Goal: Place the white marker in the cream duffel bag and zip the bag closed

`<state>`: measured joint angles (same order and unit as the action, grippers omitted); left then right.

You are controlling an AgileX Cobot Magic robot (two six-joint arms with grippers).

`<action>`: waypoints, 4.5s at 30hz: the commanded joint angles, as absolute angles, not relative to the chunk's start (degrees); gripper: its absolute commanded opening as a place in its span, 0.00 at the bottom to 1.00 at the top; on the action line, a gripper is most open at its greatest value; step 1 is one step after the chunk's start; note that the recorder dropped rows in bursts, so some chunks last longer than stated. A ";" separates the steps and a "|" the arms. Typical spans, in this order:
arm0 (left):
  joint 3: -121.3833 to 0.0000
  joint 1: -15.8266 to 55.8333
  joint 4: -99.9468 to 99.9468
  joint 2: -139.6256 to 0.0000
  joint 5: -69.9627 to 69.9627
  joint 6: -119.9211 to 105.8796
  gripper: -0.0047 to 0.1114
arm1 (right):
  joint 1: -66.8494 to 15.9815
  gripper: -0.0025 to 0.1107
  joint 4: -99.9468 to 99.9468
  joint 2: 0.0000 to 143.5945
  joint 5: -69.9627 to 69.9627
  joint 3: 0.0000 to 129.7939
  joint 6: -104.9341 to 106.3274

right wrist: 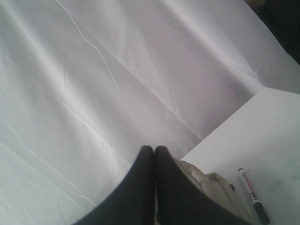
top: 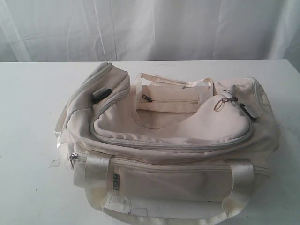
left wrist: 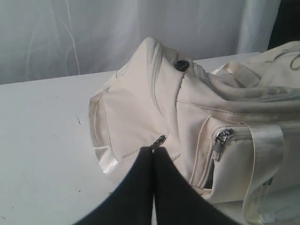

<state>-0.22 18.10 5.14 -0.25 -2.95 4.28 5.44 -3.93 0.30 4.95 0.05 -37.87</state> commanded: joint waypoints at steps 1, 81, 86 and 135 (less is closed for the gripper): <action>0.00 17.98 5.53 0.00 -4.66 10.87 0.04 | 5.67 0.02 -3.60 0.00 5.96 0.00 -37.68; -44.76 35.63 66.11 -63.65 27.58 -57.24 0.04 | 5.67 0.38 -37.64 64.33 -47.20 50.81 33.15; -53.22 42.62 65.92 -72.32 20.88 -61.75 0.04 | 5.67 0.38 -37.64 65.98 -45.94 50.81 33.15; -84.07 45.31 61.18 -111.93 -1.83 -69.39 0.54 | 7.02 0.48 -45.43 93.72 -35.32 58.94 46.62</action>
<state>-83.78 45.93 60.60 -111.26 -1.18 -69.26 6.73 -44.77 93.58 -35.60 58.64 45.75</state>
